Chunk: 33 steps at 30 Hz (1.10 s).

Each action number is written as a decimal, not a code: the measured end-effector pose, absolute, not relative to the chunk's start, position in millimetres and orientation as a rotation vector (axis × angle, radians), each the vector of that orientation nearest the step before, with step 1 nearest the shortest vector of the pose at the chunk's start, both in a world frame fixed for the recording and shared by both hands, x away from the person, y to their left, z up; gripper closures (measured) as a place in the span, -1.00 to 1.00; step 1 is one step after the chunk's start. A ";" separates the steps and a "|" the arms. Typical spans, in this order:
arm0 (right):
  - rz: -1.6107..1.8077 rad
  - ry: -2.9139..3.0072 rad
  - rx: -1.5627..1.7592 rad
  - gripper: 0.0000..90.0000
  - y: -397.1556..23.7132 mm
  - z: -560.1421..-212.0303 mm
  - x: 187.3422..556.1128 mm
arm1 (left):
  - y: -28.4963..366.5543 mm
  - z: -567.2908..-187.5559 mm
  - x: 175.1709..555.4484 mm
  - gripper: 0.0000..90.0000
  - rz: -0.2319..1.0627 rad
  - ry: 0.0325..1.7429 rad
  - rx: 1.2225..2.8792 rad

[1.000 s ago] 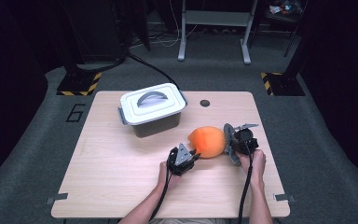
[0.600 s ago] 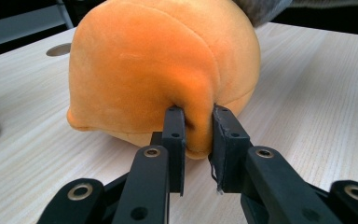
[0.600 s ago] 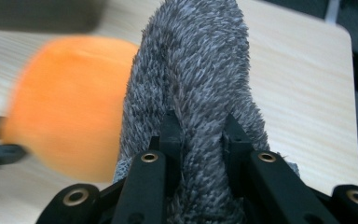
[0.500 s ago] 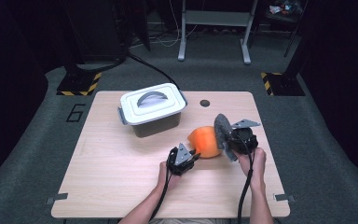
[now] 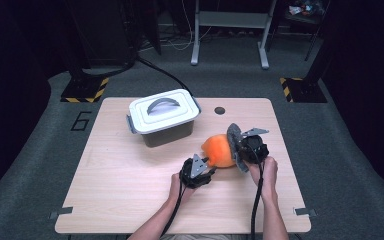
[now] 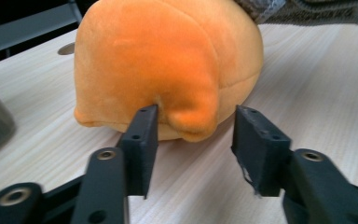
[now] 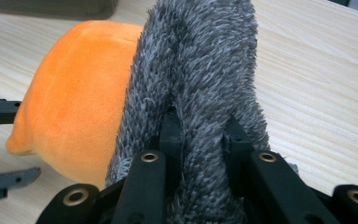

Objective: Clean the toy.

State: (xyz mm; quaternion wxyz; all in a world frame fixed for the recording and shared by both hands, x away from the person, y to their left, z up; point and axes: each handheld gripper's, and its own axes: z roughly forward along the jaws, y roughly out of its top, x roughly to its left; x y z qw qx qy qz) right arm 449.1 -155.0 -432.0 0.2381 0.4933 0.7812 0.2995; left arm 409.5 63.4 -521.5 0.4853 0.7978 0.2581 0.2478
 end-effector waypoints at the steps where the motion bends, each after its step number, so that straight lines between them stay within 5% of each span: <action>1: 0.819 2.140 1.351 0.66 -154.8 -432.3 449.7 | 63.1 -521.2 409.1 0.07 0.614 0.631 1.939; 6: 0.811 2.142 1.345 0.66 -153.7 -432.2 449.5 | 59.9 -519.0 409.7 0.06 0.654 0.619 1.947; 16: 0.878 2.109 1.343 0.67 -162.3 -429.4 442.4 | 60.1 -513.2 413.1 0.75 0.606 0.598 1.940; 27: 1.036 2.142 1.204 0.67 -149.9 -400.0 409.8 | 68.3 -491.5 407.5 0.78 0.506 0.568 1.892; 33: 0.948 2.202 1.176 0.67 -122.5 -413.9 416.3 | 71.9 -502.5 411.9 0.77 0.483 0.612 1.859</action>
